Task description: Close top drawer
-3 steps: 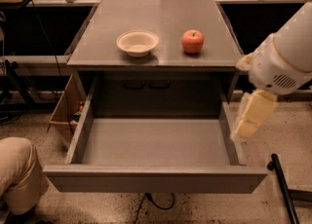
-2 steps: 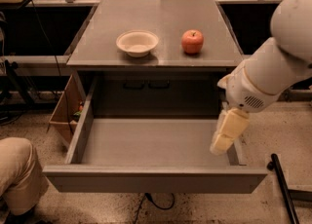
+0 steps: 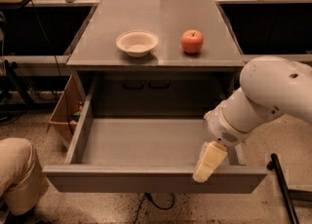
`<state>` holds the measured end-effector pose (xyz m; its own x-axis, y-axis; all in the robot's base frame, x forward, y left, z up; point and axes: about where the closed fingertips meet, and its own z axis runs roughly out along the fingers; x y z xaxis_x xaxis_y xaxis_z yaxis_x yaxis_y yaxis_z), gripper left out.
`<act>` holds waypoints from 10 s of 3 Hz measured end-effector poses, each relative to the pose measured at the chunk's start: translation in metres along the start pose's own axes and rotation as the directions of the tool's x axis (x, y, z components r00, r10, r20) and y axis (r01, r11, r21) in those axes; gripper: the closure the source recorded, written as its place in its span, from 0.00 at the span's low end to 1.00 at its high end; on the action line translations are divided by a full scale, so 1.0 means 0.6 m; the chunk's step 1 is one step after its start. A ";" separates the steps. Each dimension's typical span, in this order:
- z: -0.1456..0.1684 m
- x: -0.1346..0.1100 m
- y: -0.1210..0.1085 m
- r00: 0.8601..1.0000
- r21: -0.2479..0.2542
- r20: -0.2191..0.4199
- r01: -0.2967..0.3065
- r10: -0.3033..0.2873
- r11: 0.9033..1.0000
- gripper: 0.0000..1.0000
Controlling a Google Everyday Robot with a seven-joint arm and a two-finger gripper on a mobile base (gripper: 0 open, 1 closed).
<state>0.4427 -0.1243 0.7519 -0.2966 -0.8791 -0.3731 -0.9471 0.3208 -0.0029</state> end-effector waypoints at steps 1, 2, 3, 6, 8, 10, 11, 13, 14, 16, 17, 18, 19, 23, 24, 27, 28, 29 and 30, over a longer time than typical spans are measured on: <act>0.000 0.000 0.000 1.000 0.000 0.000 0.000 0.000 1.000 0.00; 0.031 0.011 0.005 1.000 -0.005 0.010 -0.022 0.022 1.000 0.00; 0.067 0.020 0.000 0.999 -0.010 0.030 -0.033 0.033 0.999 0.00; 0.154 0.005 -0.041 0.999 0.034 0.032 -0.010 0.009 0.999 0.43; 0.142 0.002 -0.036 0.999 0.034 0.032 -0.010 0.009 0.999 0.31; 0.119 -0.136 -0.175 0.990 0.161 0.027 0.130 -0.136 0.978 0.43; 0.124 -0.180 -0.210 0.984 0.189 0.028 0.170 -0.178 0.967 0.67; 0.122 -0.185 -0.225 0.984 0.182 0.014 0.174 -0.180 0.968 0.49; 0.111 -0.175 -0.210 0.985 0.153 0.009 0.167 -0.170 0.974 0.27; 0.116 -0.156 -0.175 0.989 0.087 0.032 0.140 -0.143 0.986 0.00; 0.150 -0.143 -0.160 0.991 0.058 0.054 0.122 -0.125 0.991 0.00; 0.177 -0.133 -0.153 0.992 0.039 0.062 0.106 -0.108 0.994 0.00; 0.193 -0.128 -0.148 0.993 0.035 0.066 0.099 -0.101 0.994 0.16; 0.172 -0.154 -0.193 0.991 0.089 0.043 0.122 -0.126 0.989 1.00; 0.163 -0.163 -0.224 0.990 0.119 0.028 0.131 -0.136 0.984 1.00; 0.139 -0.149 -0.223 0.990 0.134 0.037 0.131 -0.138 0.982 0.35; 0.101 -0.135 -0.214 0.989 0.144 0.062 0.127 -0.138 0.981 0.12; 0.065 -0.114 -0.197 0.985 0.141 0.118 0.108 -0.125 0.984 0.14; 0.051 -0.096 -0.176 0.977 0.124 0.182 0.087 -0.109 0.988 0.38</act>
Offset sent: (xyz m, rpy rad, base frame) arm -0.0036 0.0013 -0.0291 0.0218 0.0140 -0.0423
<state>0.5635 -0.0965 0.7452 -0.1643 -0.8300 -0.5331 -0.9470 0.2840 -0.1503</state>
